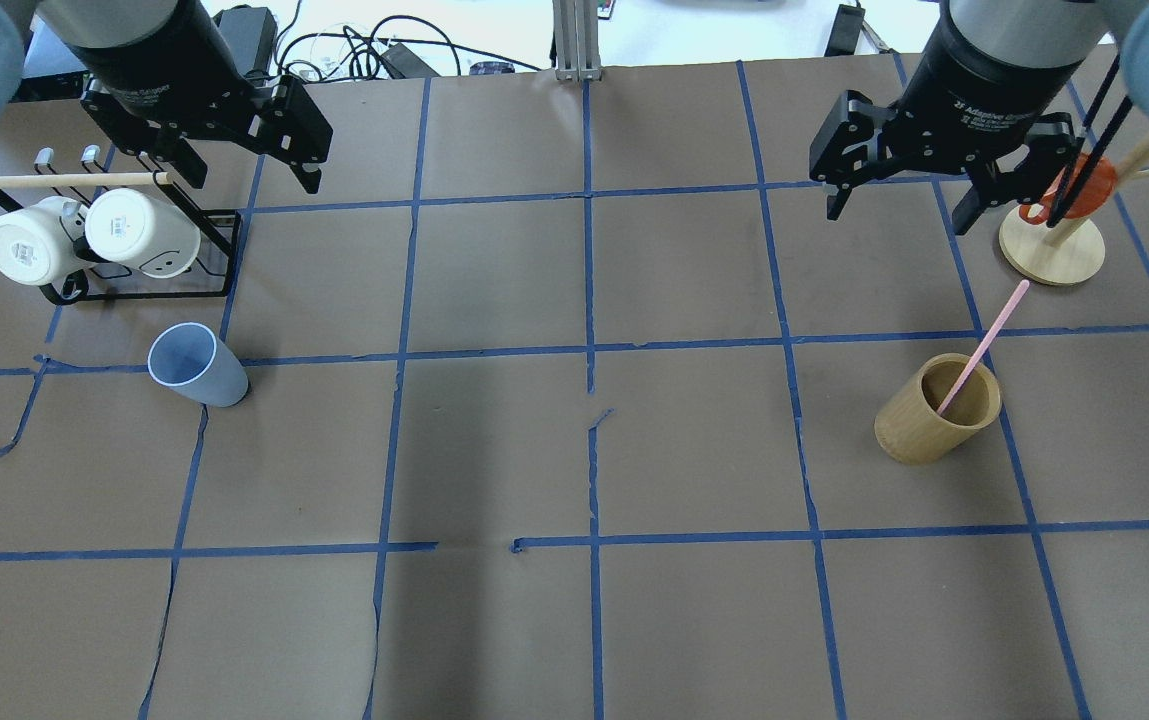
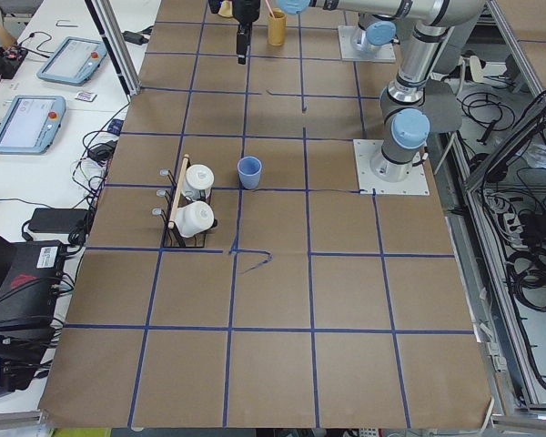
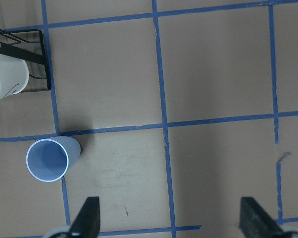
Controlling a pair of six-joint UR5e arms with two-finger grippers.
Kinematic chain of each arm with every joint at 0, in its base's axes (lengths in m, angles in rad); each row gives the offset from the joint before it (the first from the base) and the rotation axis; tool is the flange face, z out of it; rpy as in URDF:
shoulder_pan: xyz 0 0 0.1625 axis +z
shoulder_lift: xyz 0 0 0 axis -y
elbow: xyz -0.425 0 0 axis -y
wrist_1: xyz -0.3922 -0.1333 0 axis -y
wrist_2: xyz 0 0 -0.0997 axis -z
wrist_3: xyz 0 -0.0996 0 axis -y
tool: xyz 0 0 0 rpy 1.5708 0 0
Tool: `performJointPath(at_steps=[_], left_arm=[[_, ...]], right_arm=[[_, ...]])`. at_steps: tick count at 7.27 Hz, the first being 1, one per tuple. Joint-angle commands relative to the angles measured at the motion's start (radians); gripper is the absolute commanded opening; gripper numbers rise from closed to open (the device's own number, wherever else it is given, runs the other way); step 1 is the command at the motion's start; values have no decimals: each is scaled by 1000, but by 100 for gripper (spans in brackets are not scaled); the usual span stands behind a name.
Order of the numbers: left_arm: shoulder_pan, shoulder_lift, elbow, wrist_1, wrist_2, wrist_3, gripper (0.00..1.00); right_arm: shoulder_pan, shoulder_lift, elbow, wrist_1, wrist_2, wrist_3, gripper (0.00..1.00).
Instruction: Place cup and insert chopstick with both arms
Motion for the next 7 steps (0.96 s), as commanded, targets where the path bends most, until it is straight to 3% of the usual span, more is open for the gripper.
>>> performJointPath(at_steps=[1, 7], left_arm=[[0, 1, -1, -1, 4, 0, 100], [0, -4, -1, 8, 5, 0, 100]], right_arm=[[-1, -1, -3, 0, 3, 0, 100], [-11, 9, 0, -9, -14, -6, 100]])
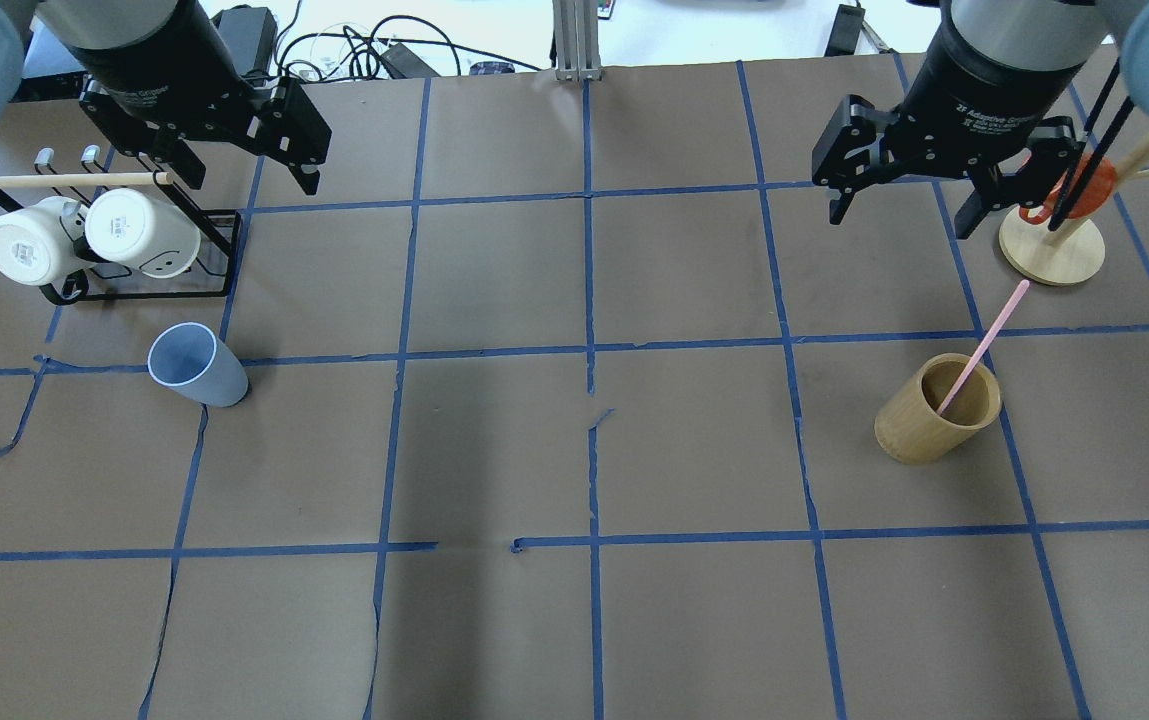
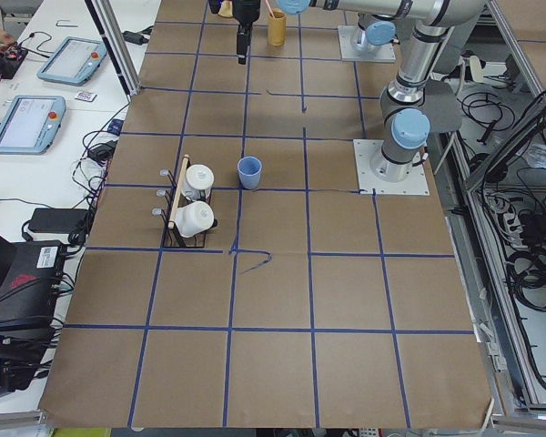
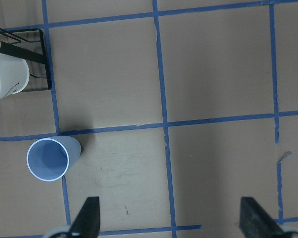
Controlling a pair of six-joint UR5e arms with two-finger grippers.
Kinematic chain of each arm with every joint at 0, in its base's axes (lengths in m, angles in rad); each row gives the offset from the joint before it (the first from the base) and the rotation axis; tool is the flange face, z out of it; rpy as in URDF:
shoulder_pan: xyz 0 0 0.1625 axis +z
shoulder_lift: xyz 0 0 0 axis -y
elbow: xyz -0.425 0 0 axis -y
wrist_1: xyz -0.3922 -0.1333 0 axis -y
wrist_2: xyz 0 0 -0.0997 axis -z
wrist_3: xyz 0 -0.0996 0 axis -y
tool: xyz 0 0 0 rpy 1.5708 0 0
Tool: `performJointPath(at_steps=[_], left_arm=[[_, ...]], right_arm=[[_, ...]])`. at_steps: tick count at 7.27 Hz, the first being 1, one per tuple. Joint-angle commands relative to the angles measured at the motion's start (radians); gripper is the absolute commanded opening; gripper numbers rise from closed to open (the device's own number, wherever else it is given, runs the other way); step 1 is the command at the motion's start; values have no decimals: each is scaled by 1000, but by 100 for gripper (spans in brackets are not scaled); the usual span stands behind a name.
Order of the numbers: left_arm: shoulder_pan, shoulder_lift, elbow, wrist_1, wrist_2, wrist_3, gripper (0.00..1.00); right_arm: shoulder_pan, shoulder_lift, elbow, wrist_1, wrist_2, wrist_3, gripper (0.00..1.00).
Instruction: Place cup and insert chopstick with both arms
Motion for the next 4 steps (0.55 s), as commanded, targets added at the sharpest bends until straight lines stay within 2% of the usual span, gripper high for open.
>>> performJointPath(at_steps=[1, 4], left_arm=[[8, 3, -1, 5, 9, 3, 100], [17, -1, -3, 4, 4, 5, 100]], right_arm=[[-3, 3, 0, -31, -4, -11, 100], [-3, 12, 1, -19, -3, -8, 100]])
